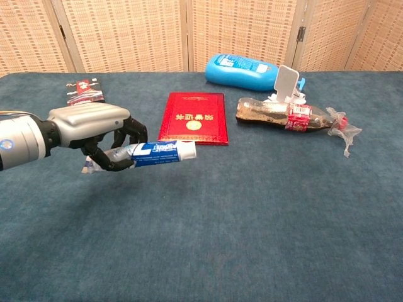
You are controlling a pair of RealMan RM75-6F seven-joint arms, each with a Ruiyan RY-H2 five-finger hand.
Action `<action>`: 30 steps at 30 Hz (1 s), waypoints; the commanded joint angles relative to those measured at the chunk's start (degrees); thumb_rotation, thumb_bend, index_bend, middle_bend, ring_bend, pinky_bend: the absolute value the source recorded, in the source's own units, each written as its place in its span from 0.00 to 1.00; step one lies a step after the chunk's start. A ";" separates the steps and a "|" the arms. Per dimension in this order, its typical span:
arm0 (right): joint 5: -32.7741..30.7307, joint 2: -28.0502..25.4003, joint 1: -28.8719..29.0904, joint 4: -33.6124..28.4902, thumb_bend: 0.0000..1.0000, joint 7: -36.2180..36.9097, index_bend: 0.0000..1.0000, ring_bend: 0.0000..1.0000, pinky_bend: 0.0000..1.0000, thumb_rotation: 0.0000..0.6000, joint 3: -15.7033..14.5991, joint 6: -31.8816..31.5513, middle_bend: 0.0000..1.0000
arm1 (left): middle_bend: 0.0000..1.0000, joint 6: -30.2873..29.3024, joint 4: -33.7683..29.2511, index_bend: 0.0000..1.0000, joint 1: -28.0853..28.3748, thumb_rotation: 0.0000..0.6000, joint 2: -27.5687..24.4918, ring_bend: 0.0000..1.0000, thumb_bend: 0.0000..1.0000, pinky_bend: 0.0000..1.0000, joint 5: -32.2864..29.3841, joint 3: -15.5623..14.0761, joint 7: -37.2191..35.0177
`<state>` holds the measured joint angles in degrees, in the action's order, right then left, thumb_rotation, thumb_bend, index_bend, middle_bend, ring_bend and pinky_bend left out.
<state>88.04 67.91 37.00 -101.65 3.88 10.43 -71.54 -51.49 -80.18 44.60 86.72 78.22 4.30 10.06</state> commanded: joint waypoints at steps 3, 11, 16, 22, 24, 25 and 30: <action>-0.58 -1.08 -1.46 0.86 0.00 0.61 0.00 0.00 0.00 0.21 -0.42 -0.70 0.00 | 0.37 0.77 -0.24 0.11 -0.31 1.00 1.06 0.27 0.33 0.26 -5.28 1.05 5.63; -1.65 -4.59 -4.78 2.24 0.00 -0.90 0.00 0.00 0.00 0.22 -2.48 -0.75 0.00 | 0.29 -4.18 -4.14 0.09 -2.92 1.00 -3.14 0.22 0.32 0.22 -6.61 2.63 5.23; -3.00 -6.96 -7.81 2.14 0.00 -4.23 0.00 0.00 0.00 0.41 -4.57 -0.92 0.00 | 0.33 -10.00 -6.68 0.16 -6.78 1.00 -7.53 0.28 0.32 0.23 -5.70 3.16 1.69; -3.65 -8.05 -12.34 3.94 0.00 -7.51 0.00 0.00 0.00 0.79 -7.11 -3.38 0.00 | 0.36 -16.43 -8.29 0.24 -12.36 1.00 -12.61 0.31 0.32 0.25 -5.33 2.47 -1.19; -3.96 -7.51 -14.26 5.01 0.00 -7.52 0.00 0.00 0.00 0.89 -7.74 -5.02 0.00 | 0.36 -19.16 -8.33 0.26 -14.62 1.00 -13.83 0.31 0.32 0.25 -5.01 2.01 -1.92; -4.12 -7.29 -15.08 5.37 0.00 -7.25 0.00 0.00 0.00 0.92 -8.08 -5.55 0.00 | 0.36 -20.11 -8.11 0.27 -15.51 1.00 -14.20 0.31 0.32 0.25 -4.87 1.77 -2.25; -4.26 -6.49 -19.39 6.92 0.00 -5.83 0.00 0.00 0.00 0.93 -10.04 -8.25 0.00 | 0.37 -25.68 -8.31 0.28 -20.65 1.00 -16.19 0.31 0.32 0.25 -3.58 0.28 -4.32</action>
<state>83.96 61.05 18.86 -95.42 -2.31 1.18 -78.73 -75.05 -88.25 25.91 71.67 73.85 5.45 6.84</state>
